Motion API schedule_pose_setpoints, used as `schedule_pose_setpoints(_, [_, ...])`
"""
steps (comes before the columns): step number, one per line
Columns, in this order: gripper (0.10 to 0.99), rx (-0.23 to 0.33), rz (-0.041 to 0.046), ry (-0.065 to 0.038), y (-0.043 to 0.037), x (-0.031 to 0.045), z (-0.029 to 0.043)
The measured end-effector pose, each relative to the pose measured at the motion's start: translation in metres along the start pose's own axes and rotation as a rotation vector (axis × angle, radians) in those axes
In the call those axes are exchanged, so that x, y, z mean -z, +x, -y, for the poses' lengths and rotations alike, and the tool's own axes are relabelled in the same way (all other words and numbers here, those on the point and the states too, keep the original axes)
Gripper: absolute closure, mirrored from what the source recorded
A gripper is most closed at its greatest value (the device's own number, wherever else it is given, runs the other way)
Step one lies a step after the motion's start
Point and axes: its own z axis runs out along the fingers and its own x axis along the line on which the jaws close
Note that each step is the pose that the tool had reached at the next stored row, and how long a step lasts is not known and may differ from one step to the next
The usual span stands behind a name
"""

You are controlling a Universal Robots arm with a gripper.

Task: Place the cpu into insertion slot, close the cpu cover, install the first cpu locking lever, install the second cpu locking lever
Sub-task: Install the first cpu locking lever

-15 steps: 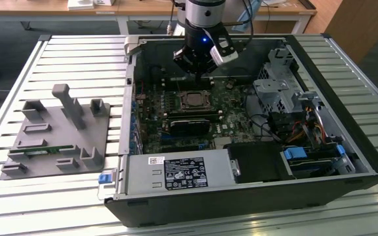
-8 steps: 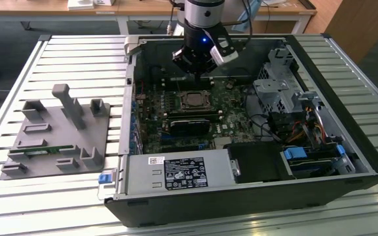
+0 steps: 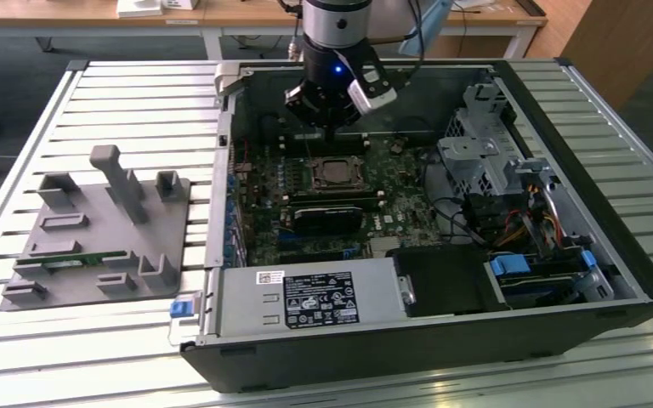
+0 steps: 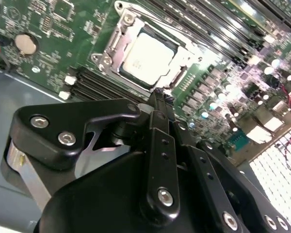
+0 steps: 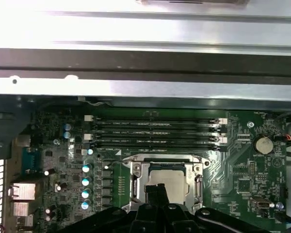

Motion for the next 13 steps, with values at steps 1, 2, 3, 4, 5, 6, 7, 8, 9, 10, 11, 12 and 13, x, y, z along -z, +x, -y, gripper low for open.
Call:
schedule_pose_setpoints(1, [0.98, 0.0, 0.0, 0.0, 0.0023, 0.0001, 0.0])
schedule_pose_setpoints(2, [0.98, 0.0, 0.0, 0.0, 0.0061, 0.0, 0.0])
schedule_pose_setpoints(3, [0.98, 0.0, 0.0, 0.0, 0.0089, 0.0, 0.0])
schedule_pose_setpoints(4, [0.98, 0.0, 0.0, 0.0, 0.0115, 0.0001, 0.0])
schedule_pose_setpoints(5, [0.98, 0.0, 0.0, 0.0, 0.0143, 0.0, 0.0])
schedule_pose_setpoints(6, [0.98, 0.0, 0.0, 0.0, 0.0172, 0.0001, 0.0])
schedule_pose_setpoints(7, [0.98, 0.0, 0.0, 0.0, 0.0196, 0.0001, 0.0])
schedule_pose_setpoints(8, [0.98, 0.0, 0.0, 0.0, 0.0218, 0.0001, 0.0])
schedule_pose_setpoints(9, [0.98, 0.0, 0.0001, 0.0, 0.0238, 0.0001, 0.0])
schedule_pose_setpoints(10, [0.98, 0.0, 0.0, 0.0, 0.0255, 0.0001, 0.0])
schedule_pose_setpoints(11, [0.98, 0.0, 0.0, 0.0, 0.0274, 0.0001, 0.0])
schedule_pose_setpoints(12, [0.98, 0.0, 0.0001, 0.0, 0.0289, 0.0, 0.0])
schedule_pose_setpoints(13, [0.98, 0.0, 0.0001, 0.0, 0.0304, -0.0001, -0.0002])
